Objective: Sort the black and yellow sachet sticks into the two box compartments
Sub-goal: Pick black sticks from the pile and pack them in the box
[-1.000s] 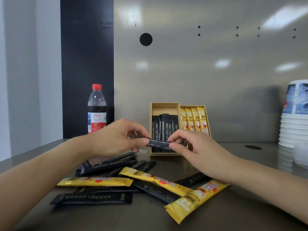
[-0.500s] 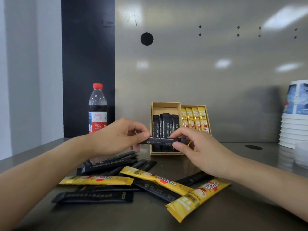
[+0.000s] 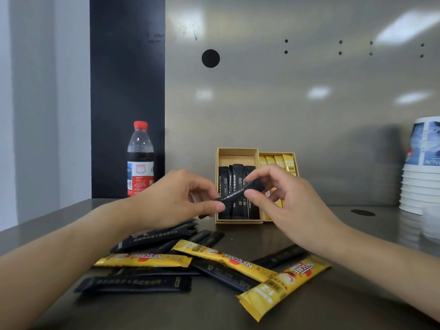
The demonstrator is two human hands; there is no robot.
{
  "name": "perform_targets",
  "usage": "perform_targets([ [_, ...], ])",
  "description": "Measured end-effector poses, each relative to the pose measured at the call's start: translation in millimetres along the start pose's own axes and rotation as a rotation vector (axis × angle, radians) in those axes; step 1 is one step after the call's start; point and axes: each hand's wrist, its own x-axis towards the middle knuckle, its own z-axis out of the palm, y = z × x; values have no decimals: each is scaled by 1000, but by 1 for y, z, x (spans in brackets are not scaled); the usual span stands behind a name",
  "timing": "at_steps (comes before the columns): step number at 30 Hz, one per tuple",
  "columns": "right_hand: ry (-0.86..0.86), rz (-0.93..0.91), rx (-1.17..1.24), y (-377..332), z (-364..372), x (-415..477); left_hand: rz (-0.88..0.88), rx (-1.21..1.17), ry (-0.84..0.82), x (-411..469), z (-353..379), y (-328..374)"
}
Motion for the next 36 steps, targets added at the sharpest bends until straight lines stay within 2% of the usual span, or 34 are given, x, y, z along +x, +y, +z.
perform_targets([
  [6, 3, 77, 197, 5, 1, 1, 44, 19, 6, 0, 5, 1],
  [10, -23, 80, 202, 7, 3, 0, 29, 28, -6, 1, 7, 0],
  [14, 44, 102, 213, 11, -3, 7, -28, 46, 19, 3, 4, -6],
  [19, 93, 126, 28, 18, -11, 11, -86, 189, 67, 2, -3, -16],
  [24, 97, 168, -105, 25, -15, 15, -82, 299, 21, -1, -4, -16],
  [29, -7, 222, -232, 28, -17, 32, -95, 279, -50, -1, 1, -13],
  [36, -115, 168, -392, 27, -11, 55, -139, 319, -141, -5, 14, -8],
])
